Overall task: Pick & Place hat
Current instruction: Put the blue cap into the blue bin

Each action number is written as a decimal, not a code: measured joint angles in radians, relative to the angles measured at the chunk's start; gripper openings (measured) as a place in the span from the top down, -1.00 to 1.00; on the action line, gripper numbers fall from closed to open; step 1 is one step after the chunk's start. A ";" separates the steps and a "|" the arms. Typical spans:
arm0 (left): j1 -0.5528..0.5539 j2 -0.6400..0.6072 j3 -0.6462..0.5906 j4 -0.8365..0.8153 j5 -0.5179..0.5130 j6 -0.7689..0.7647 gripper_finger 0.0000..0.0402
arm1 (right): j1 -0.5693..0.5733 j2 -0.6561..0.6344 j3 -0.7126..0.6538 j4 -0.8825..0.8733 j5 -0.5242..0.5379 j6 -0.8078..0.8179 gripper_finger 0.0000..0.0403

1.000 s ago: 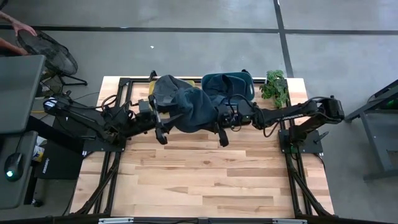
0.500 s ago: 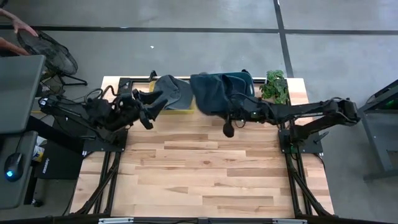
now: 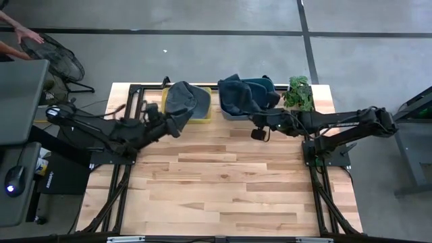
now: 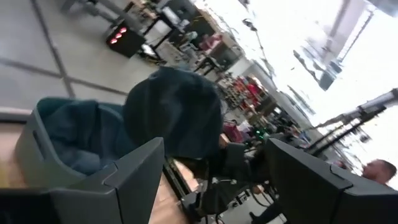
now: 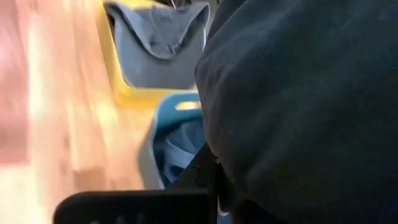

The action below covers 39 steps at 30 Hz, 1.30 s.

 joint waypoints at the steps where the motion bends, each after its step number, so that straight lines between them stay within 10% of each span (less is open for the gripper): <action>1: 0.002 0.015 0.000 -0.002 -0.011 -0.029 -0.39 | 0.008 0.000 0.000 -0.008 0.023 -0.030 1.00; 20: 0.308 0.242 0.002 0.188 0.423 -0.569 -0.39 | 0.101 0.057 0.000 -0.061 0.471 -0.627 1.00; 39: 0.353 0.335 0.000 0.168 0.458 -0.614 -0.39 | 0.030 0.098 0.001 -0.128 0.525 -0.515 1.00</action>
